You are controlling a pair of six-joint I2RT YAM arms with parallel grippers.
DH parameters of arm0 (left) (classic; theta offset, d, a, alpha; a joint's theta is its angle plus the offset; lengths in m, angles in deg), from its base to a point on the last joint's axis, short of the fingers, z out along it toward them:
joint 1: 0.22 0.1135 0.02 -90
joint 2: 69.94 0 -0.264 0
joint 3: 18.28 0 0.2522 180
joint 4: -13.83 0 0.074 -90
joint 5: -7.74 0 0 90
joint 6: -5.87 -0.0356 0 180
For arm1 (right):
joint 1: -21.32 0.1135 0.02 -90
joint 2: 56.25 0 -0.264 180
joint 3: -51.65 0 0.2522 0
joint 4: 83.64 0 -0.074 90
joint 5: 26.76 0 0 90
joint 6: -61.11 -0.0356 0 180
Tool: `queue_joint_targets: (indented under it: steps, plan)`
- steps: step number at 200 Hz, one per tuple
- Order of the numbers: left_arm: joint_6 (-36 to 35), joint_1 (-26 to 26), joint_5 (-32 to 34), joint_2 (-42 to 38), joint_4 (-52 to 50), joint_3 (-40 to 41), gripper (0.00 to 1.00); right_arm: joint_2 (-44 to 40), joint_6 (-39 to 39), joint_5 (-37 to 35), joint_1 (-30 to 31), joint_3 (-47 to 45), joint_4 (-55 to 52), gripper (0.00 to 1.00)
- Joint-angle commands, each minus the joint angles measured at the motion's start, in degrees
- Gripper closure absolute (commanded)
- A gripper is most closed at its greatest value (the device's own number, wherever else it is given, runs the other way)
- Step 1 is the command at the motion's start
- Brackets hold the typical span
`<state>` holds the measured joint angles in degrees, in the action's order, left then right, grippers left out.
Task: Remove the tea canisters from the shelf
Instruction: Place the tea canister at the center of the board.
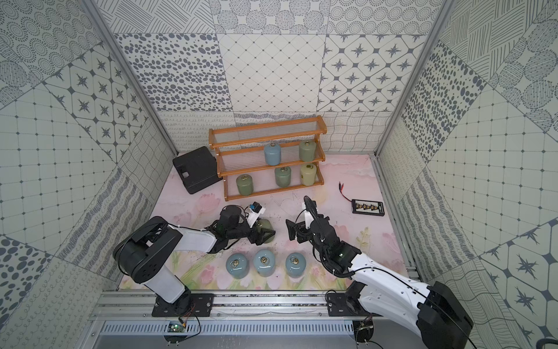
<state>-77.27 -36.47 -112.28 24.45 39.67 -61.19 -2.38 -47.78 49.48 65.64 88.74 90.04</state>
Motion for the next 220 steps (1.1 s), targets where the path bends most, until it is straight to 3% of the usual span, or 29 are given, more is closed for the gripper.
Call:
queue_joint_targets:
  steps: [1,220]
  plan:
    - [-1.5,-0.5,0.3,-1.0,-0.6,0.2,0.13,-1.1,-0.4,-0.6,-0.1,-0.6,2.0,0.00]
    - [-5.8,-2.1,2.9,-8.1,-14.9,-2.7,0.13,-0.9,-0.8,-0.4,-0.1,-1.8,3.3,0.01]
